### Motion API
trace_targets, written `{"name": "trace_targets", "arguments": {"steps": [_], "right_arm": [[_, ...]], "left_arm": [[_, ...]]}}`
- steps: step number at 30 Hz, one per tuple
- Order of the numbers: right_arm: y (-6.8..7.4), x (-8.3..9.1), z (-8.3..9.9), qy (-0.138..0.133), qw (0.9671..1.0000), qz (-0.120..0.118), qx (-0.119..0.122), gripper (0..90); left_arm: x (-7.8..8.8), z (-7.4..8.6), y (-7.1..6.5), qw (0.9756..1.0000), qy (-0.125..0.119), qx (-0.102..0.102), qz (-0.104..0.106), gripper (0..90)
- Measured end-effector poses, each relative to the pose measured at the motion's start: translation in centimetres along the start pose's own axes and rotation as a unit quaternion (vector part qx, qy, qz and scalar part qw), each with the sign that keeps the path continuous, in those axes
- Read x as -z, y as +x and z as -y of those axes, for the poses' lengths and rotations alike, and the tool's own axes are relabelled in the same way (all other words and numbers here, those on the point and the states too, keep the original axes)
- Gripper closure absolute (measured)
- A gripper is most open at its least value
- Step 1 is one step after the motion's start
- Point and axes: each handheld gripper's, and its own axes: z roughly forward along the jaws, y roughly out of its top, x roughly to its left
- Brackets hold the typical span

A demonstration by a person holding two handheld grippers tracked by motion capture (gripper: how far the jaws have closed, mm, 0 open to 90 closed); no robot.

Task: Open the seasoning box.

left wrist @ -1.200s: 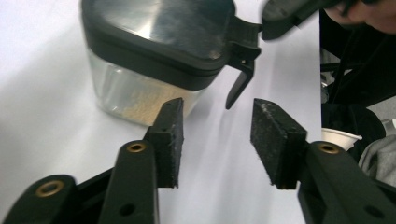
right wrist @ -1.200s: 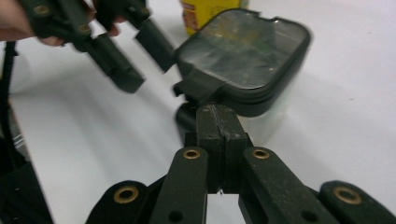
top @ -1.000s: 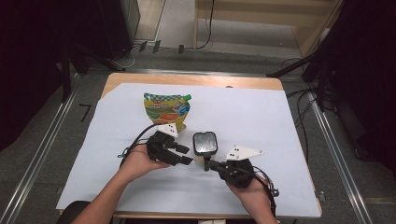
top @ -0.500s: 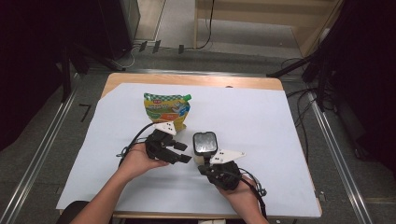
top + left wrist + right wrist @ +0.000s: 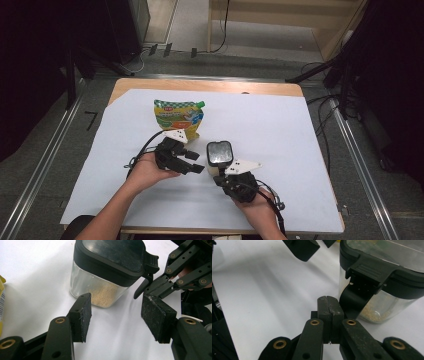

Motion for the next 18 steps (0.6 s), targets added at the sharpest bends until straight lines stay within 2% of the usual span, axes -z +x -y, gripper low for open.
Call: {"name": "trace_targets", "arguments": {"steps": [5, 12, 18], "right_arm": [[-0.5, 0.3, 0.1, -0.001, 1.0, 0.003, -0.008, 90.0], [-1.3, 0.8, 0.3, 0.006, 0.9999, 0.011, 0.003, 90.0], [-2.6, 1.5, 0.5, 0.006, 0.9996, 0.019, -0.019, 90.0]], "left_arm": [[0.0, 0.0, 0.1, 1.0, -0.001, 0.001, -0.001, 42.2], [0.0, 0.0, 0.0, 1.0, -0.001, 0.0, -0.001, 42.3], [-0.2, 0.0, -0.1, 1.0, 0.003, -0.003, -0.001, 42.7]]}}
